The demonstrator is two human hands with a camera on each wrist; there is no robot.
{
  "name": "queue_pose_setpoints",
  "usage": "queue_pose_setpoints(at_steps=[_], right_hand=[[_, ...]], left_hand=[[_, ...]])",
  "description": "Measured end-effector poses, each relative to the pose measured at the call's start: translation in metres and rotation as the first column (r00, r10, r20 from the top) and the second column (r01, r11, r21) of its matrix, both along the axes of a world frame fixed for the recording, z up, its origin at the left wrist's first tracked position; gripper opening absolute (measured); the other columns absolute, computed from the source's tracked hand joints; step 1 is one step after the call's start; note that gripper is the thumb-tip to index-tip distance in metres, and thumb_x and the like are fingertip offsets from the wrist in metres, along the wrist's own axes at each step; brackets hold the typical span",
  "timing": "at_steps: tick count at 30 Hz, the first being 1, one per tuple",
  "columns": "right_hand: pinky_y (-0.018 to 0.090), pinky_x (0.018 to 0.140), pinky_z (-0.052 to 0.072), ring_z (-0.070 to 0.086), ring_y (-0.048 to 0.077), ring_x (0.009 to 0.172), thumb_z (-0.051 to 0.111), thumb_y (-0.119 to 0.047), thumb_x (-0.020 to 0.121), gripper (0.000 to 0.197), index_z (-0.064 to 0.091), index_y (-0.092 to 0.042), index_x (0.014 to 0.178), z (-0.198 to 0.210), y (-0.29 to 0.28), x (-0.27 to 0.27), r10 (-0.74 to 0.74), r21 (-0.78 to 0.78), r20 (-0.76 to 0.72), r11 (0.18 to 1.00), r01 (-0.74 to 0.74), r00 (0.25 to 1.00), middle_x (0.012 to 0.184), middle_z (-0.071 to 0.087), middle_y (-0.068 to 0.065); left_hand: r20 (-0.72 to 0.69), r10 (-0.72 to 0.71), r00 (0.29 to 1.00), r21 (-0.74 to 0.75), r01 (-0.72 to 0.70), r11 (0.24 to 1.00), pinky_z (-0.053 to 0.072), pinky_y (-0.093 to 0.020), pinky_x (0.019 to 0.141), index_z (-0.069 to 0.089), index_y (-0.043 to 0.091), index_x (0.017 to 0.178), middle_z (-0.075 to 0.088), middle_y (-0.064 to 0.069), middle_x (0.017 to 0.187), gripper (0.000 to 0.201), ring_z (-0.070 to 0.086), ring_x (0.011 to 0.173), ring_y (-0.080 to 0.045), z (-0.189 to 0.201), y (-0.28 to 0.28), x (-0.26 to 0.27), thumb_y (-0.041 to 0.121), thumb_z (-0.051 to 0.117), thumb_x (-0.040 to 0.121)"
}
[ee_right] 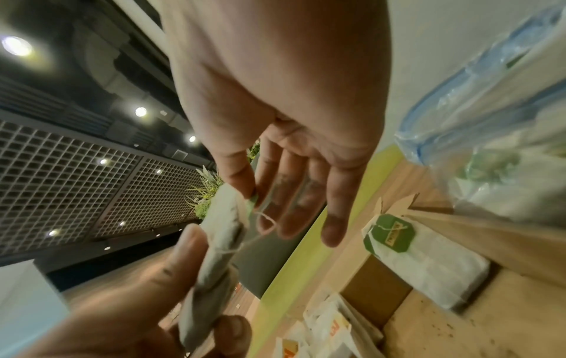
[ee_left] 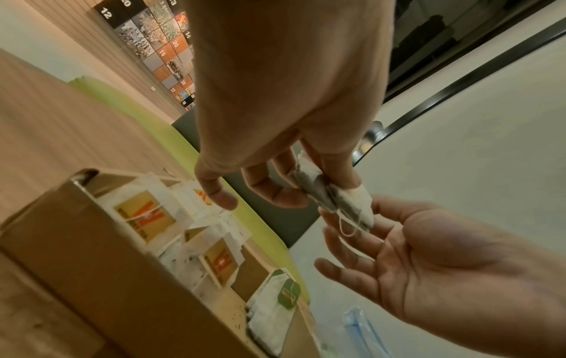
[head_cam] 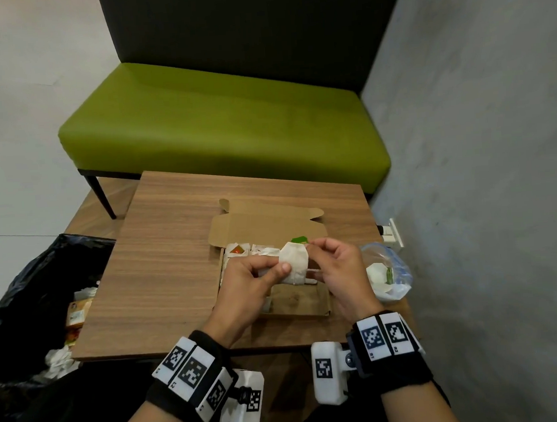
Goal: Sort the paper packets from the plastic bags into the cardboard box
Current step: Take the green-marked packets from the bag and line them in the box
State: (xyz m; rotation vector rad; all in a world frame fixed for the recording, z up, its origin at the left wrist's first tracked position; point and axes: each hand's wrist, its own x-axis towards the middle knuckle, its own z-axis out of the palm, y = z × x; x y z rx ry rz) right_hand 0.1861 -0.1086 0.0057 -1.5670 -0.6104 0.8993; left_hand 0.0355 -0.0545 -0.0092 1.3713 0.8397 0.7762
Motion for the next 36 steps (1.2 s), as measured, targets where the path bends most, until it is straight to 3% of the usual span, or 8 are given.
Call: queue_pose_setpoints(at_steps=[5, 10, 14, 17, 22, 27, 33, 36], right_hand=[[0.028, 0.058, 0.056, 0.060, 0.007, 0.059, 0.068, -0.004, 0.088, 0.006, 0.074, -0.004, 0.090, 0.004, -0.001, 0.006, -0.038, -0.008, -0.126, 0.999, 0.037, 0.991, 0.072, 0.063, 0.008], [0.029, 0.074, 0.058, 0.070, 0.016, 0.082, 0.072, -0.003, 0.086, 0.011, 0.076, -0.013, 0.089, 0.005, -0.004, 0.007, 0.069, 0.042, 0.049, 0.997, -0.071, 0.996, 0.087, 0.076, 0.005], [0.025, 0.075, 0.057, 0.071, 0.014, 0.084, 0.069, 0.003, 0.084, 0.025, 0.078, -0.020, 0.085, 0.005, -0.008, 0.003, 0.085, 0.109, 0.190, 0.988, -0.107, 0.978, 0.087, 0.078, 0.002], [0.025, 0.071, 0.055, 0.069, 0.014, 0.079, 0.071, -0.004, 0.081, 0.014, 0.079, -0.015, 0.085, 0.005, -0.009, 0.000, 0.102, 0.150, 0.147, 0.981, -0.124, 0.984, 0.085, 0.078, 0.005], [0.020, 0.069, 0.055, 0.070, 0.010, 0.077, 0.071, 0.004, 0.084, 0.020, 0.077, -0.015, 0.085, 0.004, -0.009, 0.002, 0.120, 0.127, 0.175, 0.982, -0.143, 0.977, 0.083, 0.077, 0.000], [0.029, 0.081, 0.058, 0.068, 0.016, 0.086, 0.072, 0.004, 0.083, 0.027, 0.074, -0.014, 0.102, -0.001, -0.008, 0.009, 0.205, 0.059, 0.045, 0.976, -0.208, 0.978, 0.087, 0.073, 0.006], [0.042, 0.082, 0.055, 0.065, 0.021, 0.085, 0.073, -0.010, 0.086, 0.009, 0.077, -0.018, 0.086, 0.000, -0.011, 0.016, 0.296, -0.122, 0.100, 0.951, -0.284, 0.950, 0.092, 0.075, 0.007], [0.041, 0.083, 0.058, 0.069, 0.022, 0.086, 0.071, -0.005, 0.087, 0.007, 0.076, -0.009, 0.091, 0.000, -0.012, 0.018, 0.266, -0.068, 0.099, 0.963, -0.260, 0.959, 0.094, 0.076, 0.011]], left_hand=[[-0.056, -0.072, 0.996, -0.051, 0.069, 0.996, 0.056, -0.028, 0.075, 0.079, 0.008, 0.089, 0.077, -0.004, 0.085, 0.010, 0.069, 0.078, -0.011, 0.000, 0.002, 0.000, 0.014, 0.071, 0.088], [-0.109, -0.055, 0.993, -0.079, 0.047, 0.996, 0.052, -0.029, 0.072, 0.078, 0.017, 0.073, 0.074, 0.000, 0.076, 0.016, 0.064, 0.071, -0.007, 0.000, 0.002, 0.003, 0.018, 0.073, 0.088], [-0.124, -0.046, 0.991, -0.085, 0.035, 0.996, 0.047, -0.029, 0.069, 0.073, 0.015, 0.062, 0.065, 0.001, 0.066, 0.025, 0.057, 0.065, -0.008, -0.002, 0.002, 0.005, 0.016, 0.073, 0.087], [-0.119, -0.069, 0.990, -0.093, 0.058, 0.994, 0.047, -0.026, 0.068, 0.073, 0.017, 0.062, 0.066, 0.003, 0.066, 0.026, 0.058, 0.065, -0.007, 0.000, 0.001, 0.004, 0.017, 0.072, 0.088], [-0.127, -0.083, 0.988, -0.071, 0.074, 0.995, 0.046, -0.035, 0.069, 0.074, 0.011, 0.072, 0.067, -0.019, 0.081, 0.020, 0.057, 0.071, -0.016, 0.001, 0.001, 0.002, 0.016, 0.069, 0.090], [-0.122, -0.119, 0.985, -0.039, 0.115, 0.993, 0.053, -0.047, 0.077, 0.076, 0.008, 0.081, 0.070, -0.019, 0.088, 0.014, 0.060, 0.076, -0.018, 0.001, 0.002, -0.001, 0.015, 0.069, 0.091], [-0.243, -0.157, 0.957, 0.104, 0.187, 0.977, 0.046, -0.024, 0.063, 0.077, 0.019, 0.080, 0.070, -0.001, 0.072, 0.010, 0.055, 0.064, -0.005, 0.000, 0.004, -0.001, 0.017, 0.072, 0.088], [-0.250, -0.126, 0.960, 0.098, 0.154, 0.983, 0.051, -0.025, 0.067, 0.077, 0.022, 0.081, 0.073, 0.002, 0.079, 0.006, 0.062, 0.071, -0.004, -0.002, 0.005, 0.000, 0.019, 0.074, 0.086]])
